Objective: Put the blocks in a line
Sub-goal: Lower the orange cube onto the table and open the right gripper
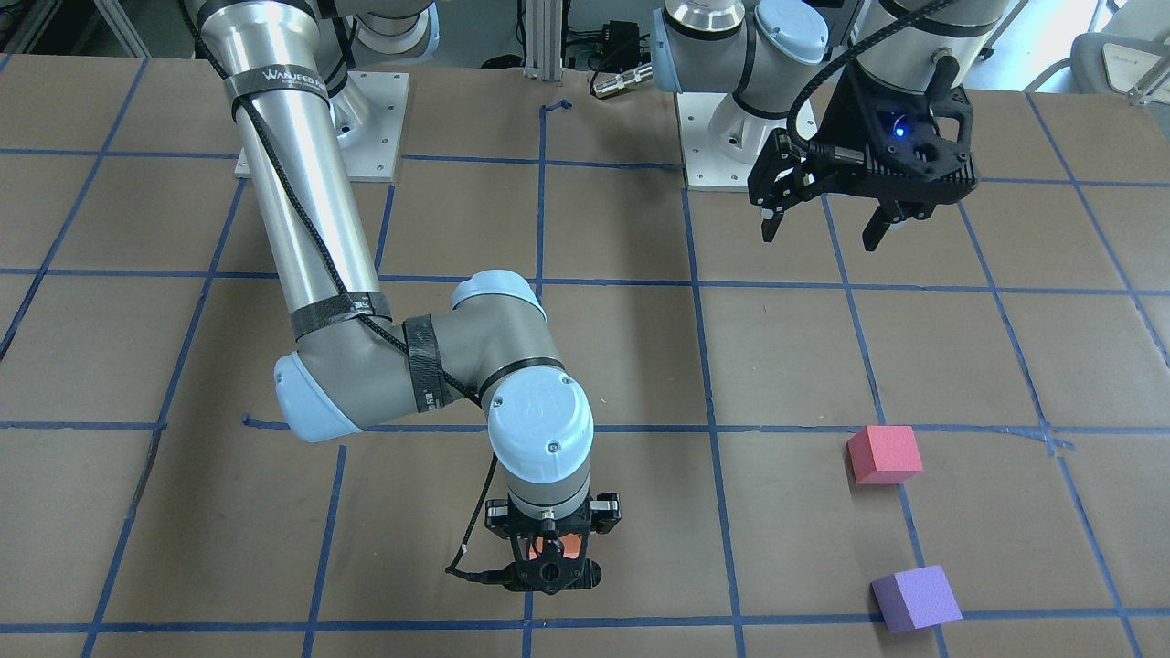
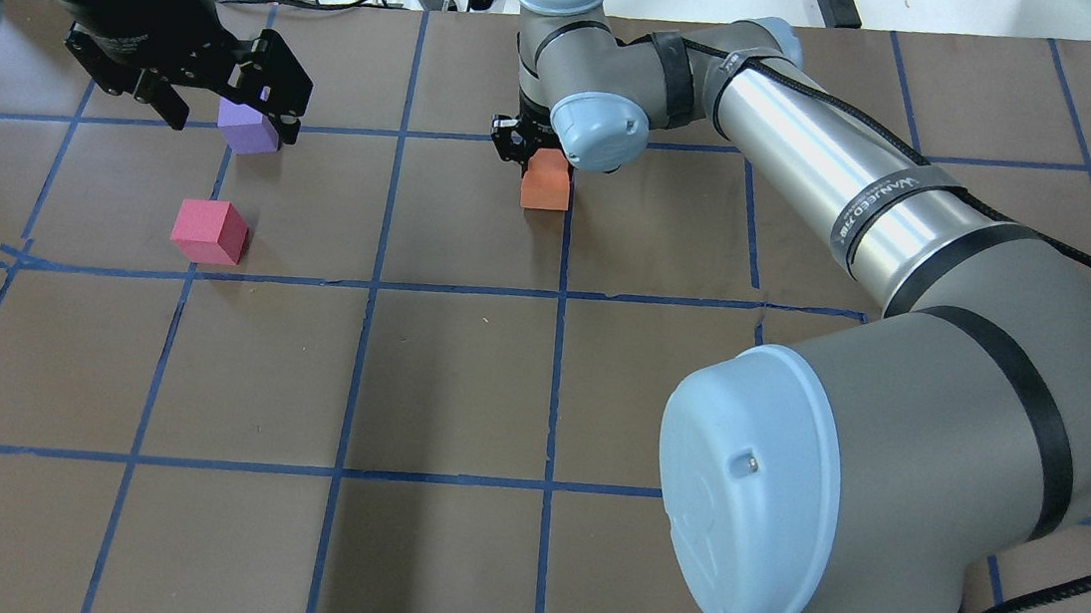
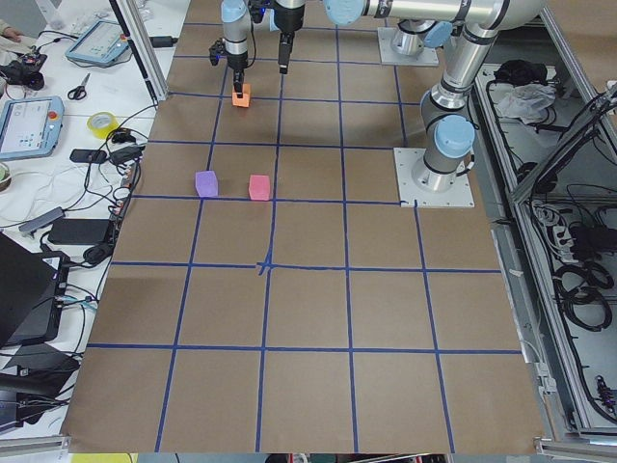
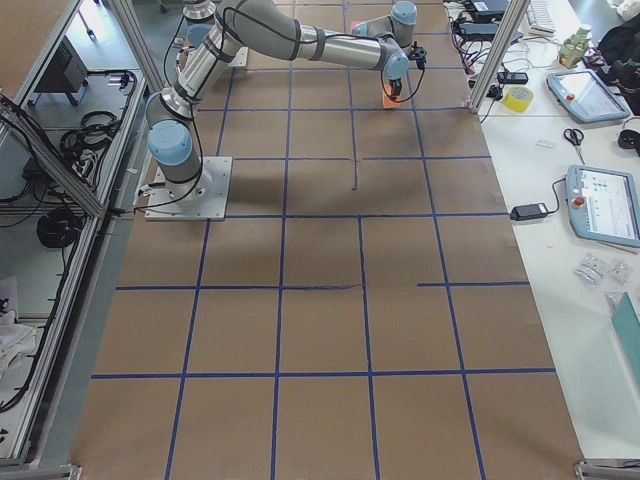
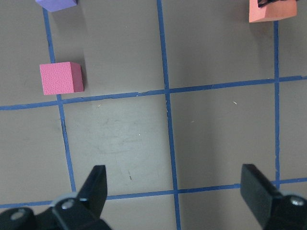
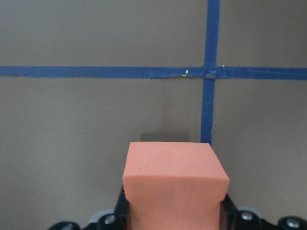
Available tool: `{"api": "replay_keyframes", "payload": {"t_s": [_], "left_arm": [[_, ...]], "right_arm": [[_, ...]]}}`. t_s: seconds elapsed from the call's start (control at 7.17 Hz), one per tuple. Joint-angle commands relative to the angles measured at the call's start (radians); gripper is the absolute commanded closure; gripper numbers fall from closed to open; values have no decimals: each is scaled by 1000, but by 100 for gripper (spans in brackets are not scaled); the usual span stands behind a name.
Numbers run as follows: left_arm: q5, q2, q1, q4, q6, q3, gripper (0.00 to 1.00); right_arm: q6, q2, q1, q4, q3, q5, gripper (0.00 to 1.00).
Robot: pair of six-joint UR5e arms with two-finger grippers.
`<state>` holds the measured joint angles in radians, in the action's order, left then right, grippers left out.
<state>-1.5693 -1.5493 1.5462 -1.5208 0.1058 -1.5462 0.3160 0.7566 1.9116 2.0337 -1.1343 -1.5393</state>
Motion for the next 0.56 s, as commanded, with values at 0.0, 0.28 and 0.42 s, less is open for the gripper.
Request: {"api": "replay_keyframes", "payload": {"t_s": [0.0,0.28,0.42], "left_arm": [[0,0,0,1,0,0,0],[0,0,0,1,0,0,0],[0,1,0,-1,-1,0,0]], "right_arm": [[0,-6,1,-3,-5,-2,39],[12,-10,1,0,-8,-1,0],[12,-11,1,-1,-8,1,0]]}}
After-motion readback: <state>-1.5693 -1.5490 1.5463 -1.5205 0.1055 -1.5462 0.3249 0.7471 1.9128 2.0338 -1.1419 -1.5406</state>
